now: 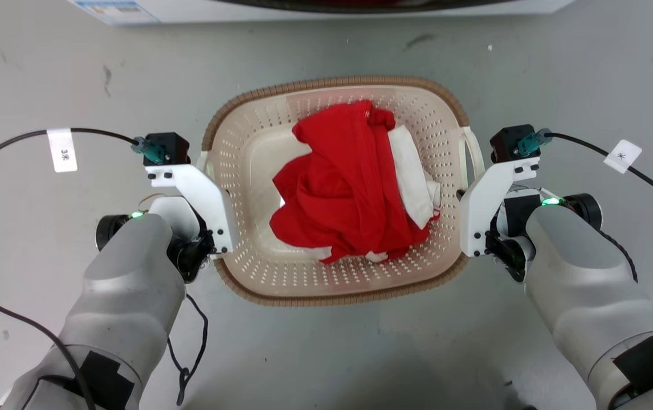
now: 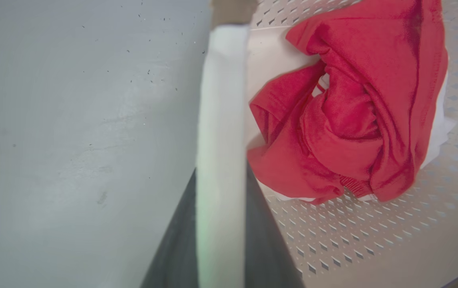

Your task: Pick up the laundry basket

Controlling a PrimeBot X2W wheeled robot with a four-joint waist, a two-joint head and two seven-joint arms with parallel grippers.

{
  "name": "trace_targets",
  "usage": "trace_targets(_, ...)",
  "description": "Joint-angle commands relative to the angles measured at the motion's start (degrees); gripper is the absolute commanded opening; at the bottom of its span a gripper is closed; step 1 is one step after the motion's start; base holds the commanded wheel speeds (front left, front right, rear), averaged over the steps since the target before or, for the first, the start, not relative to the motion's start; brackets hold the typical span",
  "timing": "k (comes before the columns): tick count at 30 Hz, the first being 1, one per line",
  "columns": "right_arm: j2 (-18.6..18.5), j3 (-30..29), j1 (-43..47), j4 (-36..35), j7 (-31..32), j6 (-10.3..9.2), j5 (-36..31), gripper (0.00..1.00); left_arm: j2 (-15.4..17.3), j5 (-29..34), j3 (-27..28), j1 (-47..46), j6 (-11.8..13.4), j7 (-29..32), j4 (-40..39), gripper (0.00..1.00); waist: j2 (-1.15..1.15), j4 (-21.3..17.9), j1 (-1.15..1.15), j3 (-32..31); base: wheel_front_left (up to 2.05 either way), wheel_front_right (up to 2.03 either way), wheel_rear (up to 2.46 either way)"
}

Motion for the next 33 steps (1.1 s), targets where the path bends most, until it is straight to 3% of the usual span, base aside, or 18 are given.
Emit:
trace_targets(1,0.5,0.5,0.6,0.0,1.2,0.16,0.4,0.00,-1.0,-0.7,-0.5,0.4,-0.3,0.8,-0.5,0.00,0.00,0.0,0.00,-2.7,0.00,0.00,0.00)
trace_targets(33,-0.9,2.1,8.7,0.8,27.4,0.16,9.7,0.00,-3.3,-11.5,-6.4,8.8,-0.5,19.7,0.6,0.00,0.00,0.0,0.00,-32.9,0.00,0.00,0.00)
